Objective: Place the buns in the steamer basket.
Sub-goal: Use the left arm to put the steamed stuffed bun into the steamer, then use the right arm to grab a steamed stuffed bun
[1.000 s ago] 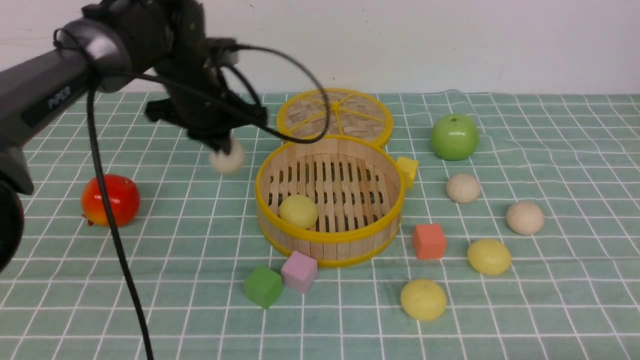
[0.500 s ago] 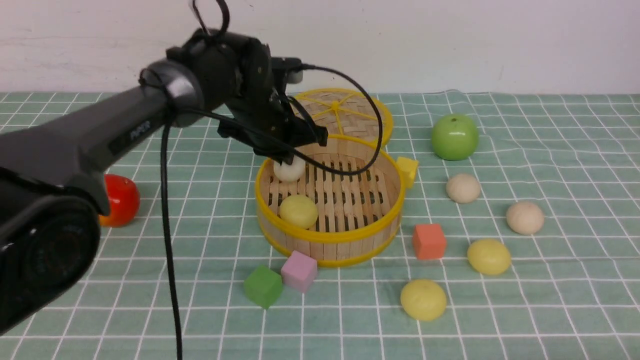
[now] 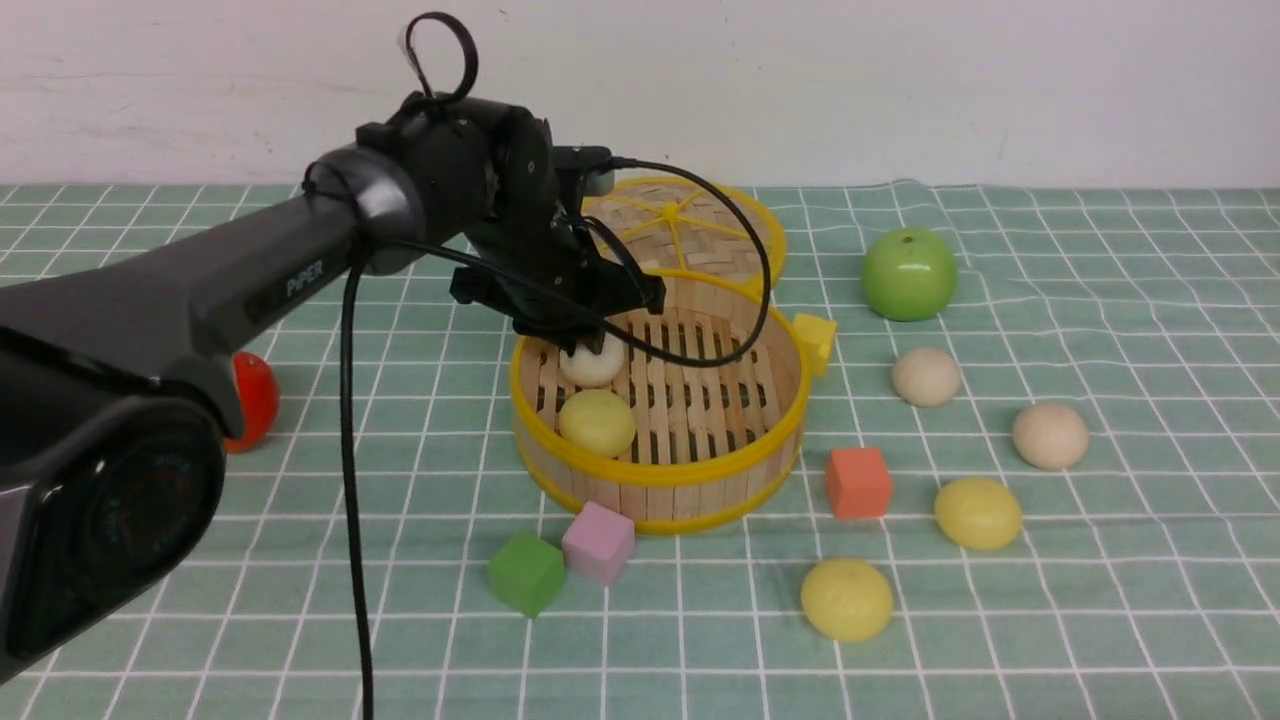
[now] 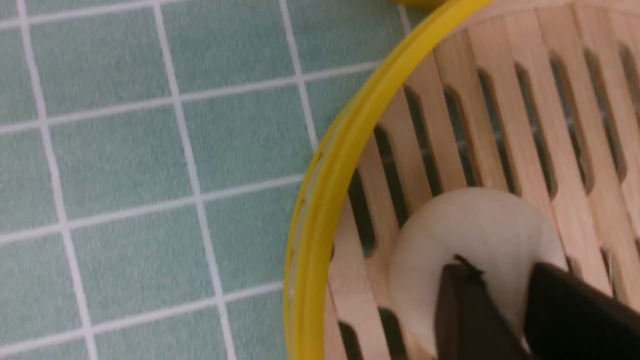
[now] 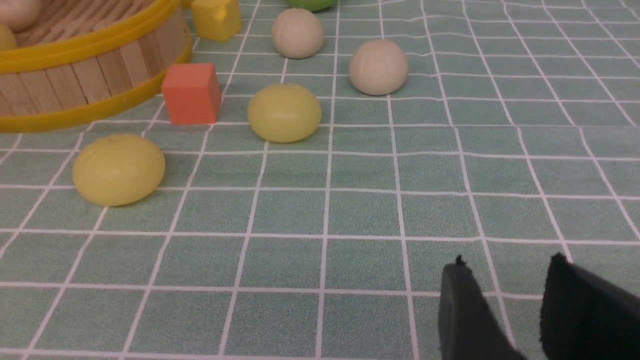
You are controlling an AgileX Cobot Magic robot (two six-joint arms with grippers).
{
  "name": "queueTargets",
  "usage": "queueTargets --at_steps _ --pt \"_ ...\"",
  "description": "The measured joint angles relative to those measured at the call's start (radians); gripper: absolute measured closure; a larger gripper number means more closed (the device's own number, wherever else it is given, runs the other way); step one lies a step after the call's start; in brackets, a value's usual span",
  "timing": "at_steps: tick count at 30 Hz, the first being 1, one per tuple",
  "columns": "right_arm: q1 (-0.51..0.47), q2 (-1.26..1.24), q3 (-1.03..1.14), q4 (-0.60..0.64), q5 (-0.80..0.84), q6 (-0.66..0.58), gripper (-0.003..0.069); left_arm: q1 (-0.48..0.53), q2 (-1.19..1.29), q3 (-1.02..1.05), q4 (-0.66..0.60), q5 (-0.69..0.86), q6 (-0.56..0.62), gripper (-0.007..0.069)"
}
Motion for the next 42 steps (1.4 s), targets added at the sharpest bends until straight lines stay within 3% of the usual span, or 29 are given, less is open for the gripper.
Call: queueTargets --at_steps 5,10,17,23,27,37,42 --pt "0.0 0.0 0.0 0.0 0.0 0.0 0.042 0.0 -0.063 0.0 0.045 0.088 0.0 0.0316" --pt "0.0 0.0 0.0 0.0 0.0 0.0 0.042 0.0 -0.231 0.0 0.142 0.212 0.0 0.0285" --pt "0.0 0.0 0.0 0.0 0.0 0.0 0.042 0.0 -0.569 0.0 0.209 0.391 -0.014 0.033" --pt "0.0 0.0 0.0 0.0 0.0 0.0 0.042 0.0 -0.879 0.055 0.29 0.396 -0.085 0.041" --pt "0.0 0.0 0.0 0.0 0.0 0.0 0.042 0.0 -1.137 0.259 0.297 0.396 -0.102 0.0447" --pt "0.0 0.0 0.0 0.0 0.0 0.0 0.042 0.0 -1.942 1.116 0.119 0.259 -0.108 0.0543" --pt "0.0 0.0 0.0 0.0 0.0 0.0 0.042 0.0 -2.115 1.276 0.116 0.217 -0.151 0.0638"
